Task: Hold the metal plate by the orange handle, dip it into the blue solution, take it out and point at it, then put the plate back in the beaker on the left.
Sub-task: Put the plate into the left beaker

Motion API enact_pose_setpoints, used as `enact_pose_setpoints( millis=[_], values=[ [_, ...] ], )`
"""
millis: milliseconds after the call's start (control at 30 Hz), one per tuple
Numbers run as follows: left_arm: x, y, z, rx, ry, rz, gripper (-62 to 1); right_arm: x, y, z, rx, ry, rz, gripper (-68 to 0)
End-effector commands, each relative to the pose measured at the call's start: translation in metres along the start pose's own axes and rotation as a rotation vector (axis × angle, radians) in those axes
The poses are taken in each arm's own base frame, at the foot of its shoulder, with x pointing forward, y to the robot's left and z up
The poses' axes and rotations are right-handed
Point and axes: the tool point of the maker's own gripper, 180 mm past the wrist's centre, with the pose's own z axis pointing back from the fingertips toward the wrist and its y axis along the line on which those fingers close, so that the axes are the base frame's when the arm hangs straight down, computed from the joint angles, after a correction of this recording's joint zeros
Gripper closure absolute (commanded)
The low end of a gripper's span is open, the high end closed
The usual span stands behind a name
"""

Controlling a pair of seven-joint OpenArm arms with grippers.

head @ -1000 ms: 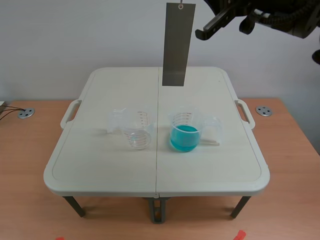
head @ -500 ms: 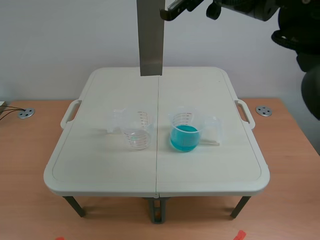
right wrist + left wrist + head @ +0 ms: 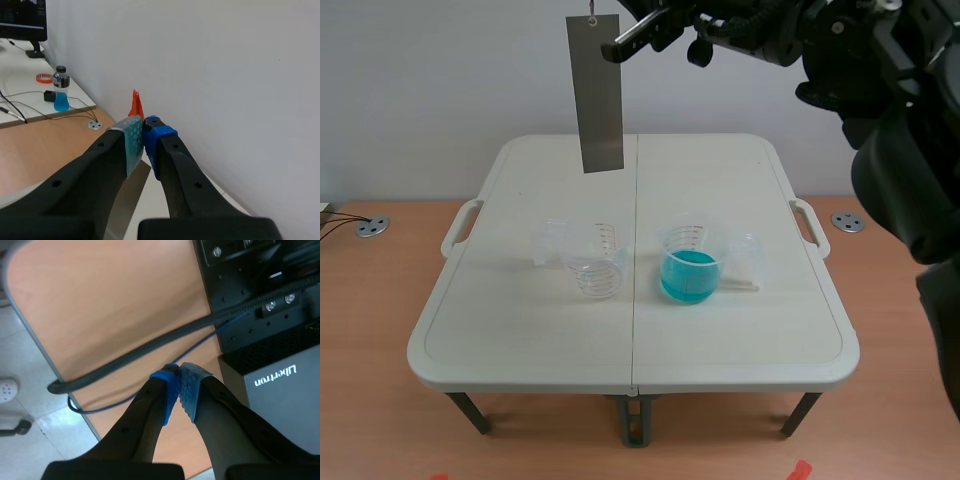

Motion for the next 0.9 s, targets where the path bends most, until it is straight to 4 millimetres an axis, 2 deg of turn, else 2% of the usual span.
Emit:
enact_pose_setpoints(
  millis=[0, 267, 533, 867],
  values=[
    [0.005, -0.002, -0.002, -0.009, -0.014, -0.004, -1.6, 0.017, -0.004, -0.006, 0.002, -0.051, 0.019, -1.3],
    [0.001, 0.002, -0.006, -0.004, 0.003, -0.003, -1.6, -0.007, -0.002, -0.013, -0.004, -0.013, -0.002, -1.3],
    [0.001, 0.003, -0.006, -0.004, 0.004, -0.006, -1.6, -0.026, 0.007, -0.017, 0.023, 0.023, -0.017, -1.3],
    [0.001, 0.003, -0.006, -0.004, 0.004, -0.006, -1.6, -0.03, 0.02, -0.021, 0.057, 0.038, -0.013, -1.3]
  ],
)
